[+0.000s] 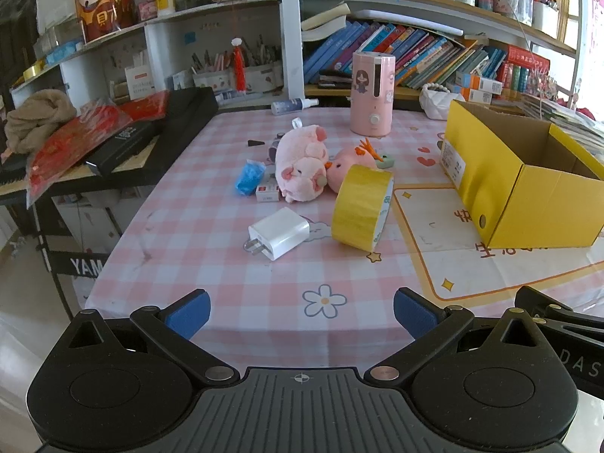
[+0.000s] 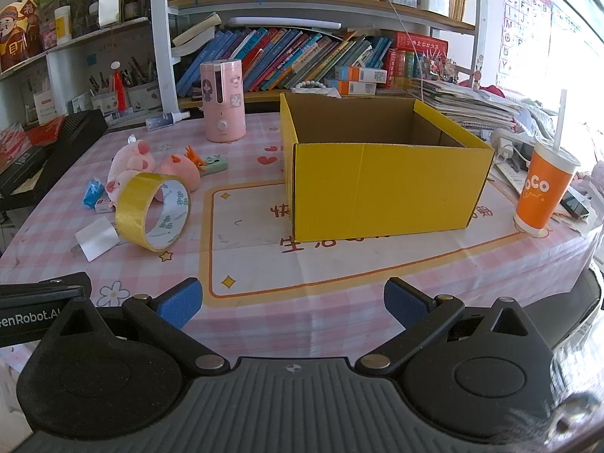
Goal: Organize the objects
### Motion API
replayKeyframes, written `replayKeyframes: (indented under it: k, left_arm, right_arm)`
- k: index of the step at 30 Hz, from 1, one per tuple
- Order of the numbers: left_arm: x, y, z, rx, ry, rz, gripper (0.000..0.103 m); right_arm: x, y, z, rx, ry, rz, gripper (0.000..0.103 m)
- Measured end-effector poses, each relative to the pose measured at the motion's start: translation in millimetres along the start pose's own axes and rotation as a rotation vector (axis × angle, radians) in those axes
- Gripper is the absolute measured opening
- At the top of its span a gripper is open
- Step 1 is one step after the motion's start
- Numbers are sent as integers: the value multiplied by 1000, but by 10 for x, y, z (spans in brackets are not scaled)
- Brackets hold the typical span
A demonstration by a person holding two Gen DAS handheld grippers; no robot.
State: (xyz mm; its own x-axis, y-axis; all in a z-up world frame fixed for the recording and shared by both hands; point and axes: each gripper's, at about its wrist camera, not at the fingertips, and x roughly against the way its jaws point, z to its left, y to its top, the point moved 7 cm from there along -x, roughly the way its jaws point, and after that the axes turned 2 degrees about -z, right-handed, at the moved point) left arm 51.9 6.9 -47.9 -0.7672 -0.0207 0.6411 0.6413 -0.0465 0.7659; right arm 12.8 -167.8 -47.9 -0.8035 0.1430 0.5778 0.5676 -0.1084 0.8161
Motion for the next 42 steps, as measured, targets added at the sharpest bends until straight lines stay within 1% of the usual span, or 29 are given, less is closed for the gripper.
replayKeyframes:
  k: [20, 32, 42]
  left_arm:
    - [-34, -25, 59, 25, -35, 15, 103]
    - [-20, -23, 122, 29, -37, 15, 103]
    - [-7, -85, 254, 66, -32, 25, 103]
  right_arm:
    - [-7, 4, 28, 1, 1, 5, 103]
    - [19, -23, 95, 15, 7, 5, 103]
    - [14, -39, 172, 22, 46, 17, 102]
